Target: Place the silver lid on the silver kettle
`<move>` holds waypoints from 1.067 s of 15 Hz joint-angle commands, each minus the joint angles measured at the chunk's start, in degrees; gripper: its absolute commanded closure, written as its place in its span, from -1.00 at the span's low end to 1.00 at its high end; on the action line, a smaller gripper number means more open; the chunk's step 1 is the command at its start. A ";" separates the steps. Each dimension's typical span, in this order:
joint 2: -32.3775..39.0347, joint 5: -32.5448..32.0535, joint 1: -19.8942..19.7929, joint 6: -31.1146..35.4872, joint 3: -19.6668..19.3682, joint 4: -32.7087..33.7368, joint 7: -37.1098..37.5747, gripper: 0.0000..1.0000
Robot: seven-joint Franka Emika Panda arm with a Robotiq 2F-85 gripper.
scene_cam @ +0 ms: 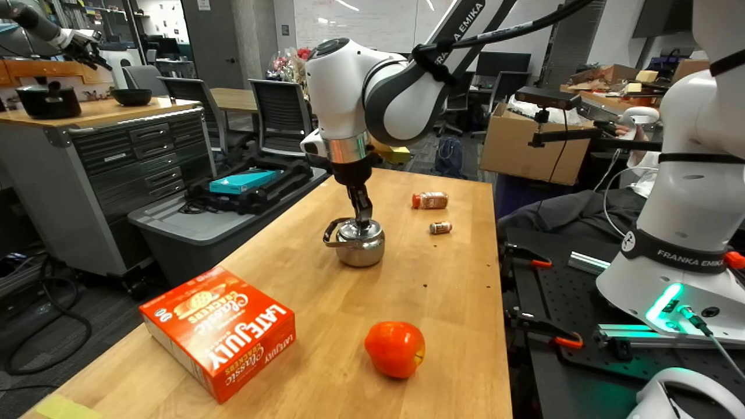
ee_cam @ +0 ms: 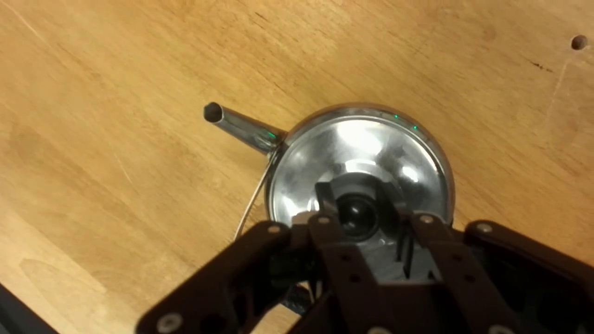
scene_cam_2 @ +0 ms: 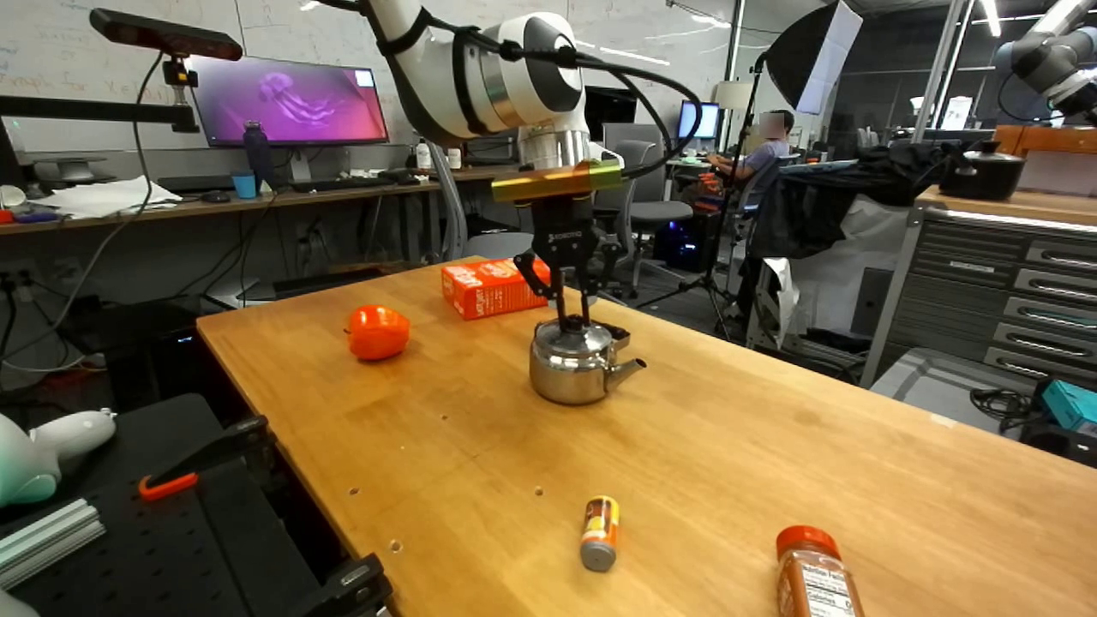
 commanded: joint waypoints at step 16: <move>-9.69 2.05 -0.81 -0.40 0.78 -7.45 -0.41 -1.00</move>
